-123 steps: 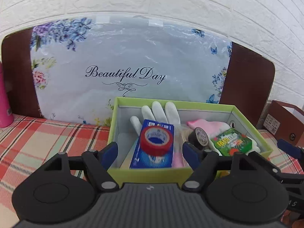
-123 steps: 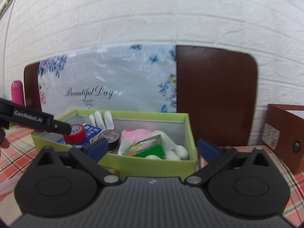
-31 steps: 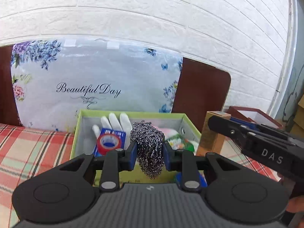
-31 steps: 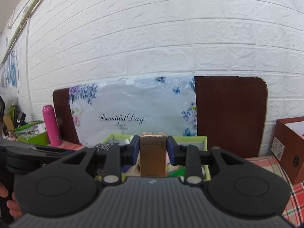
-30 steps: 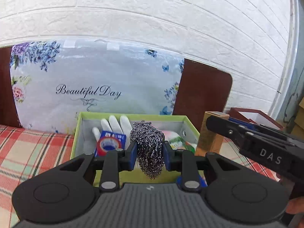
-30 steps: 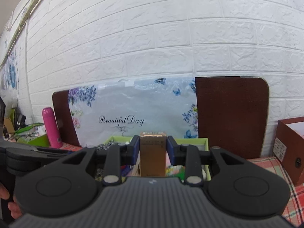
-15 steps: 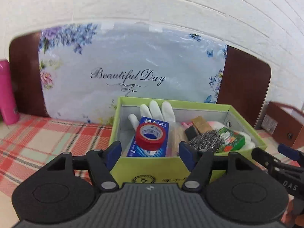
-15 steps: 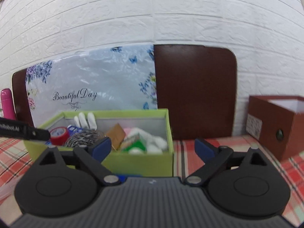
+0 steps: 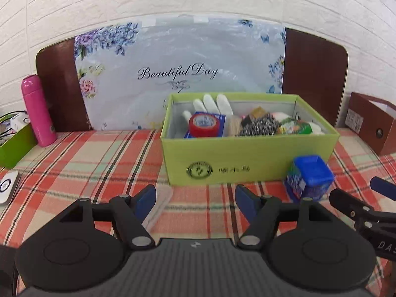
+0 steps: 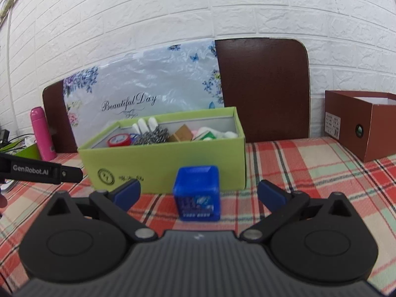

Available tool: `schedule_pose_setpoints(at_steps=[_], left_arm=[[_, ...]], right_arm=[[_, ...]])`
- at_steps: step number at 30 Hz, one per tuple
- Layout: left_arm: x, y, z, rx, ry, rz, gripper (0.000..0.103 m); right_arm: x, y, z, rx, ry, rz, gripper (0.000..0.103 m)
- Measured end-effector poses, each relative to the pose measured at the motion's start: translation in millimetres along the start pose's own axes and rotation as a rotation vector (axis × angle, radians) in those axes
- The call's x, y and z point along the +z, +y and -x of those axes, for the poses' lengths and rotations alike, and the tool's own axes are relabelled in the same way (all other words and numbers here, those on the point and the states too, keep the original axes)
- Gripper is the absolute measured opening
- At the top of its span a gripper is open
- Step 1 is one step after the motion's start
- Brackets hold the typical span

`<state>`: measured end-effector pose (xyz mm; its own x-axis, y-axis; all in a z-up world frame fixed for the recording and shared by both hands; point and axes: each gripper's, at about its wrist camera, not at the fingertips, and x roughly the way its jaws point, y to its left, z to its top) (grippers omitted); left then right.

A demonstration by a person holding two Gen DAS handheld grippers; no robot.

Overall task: Organize objects
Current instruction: 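Grasp the clear plastic case with the left gripper while the right grasps the blue square container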

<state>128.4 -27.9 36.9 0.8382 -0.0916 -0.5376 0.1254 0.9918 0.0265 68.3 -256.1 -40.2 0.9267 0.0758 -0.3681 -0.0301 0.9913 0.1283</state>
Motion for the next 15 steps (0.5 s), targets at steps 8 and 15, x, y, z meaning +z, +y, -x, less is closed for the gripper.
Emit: schedule_pose_setpoints(at_steps=[8, 15], left_arm=[[-21, 14, 10, 0.017, 0.048, 0.039, 0.074], [-25, 34, 11, 0.024, 0.05, 0.05, 0.074]], right_arm=[[-21, 9, 17, 0.006, 0.069, 0.014, 0.103], [-28, 20, 19, 0.006, 0.115, 0.057, 0.103]])
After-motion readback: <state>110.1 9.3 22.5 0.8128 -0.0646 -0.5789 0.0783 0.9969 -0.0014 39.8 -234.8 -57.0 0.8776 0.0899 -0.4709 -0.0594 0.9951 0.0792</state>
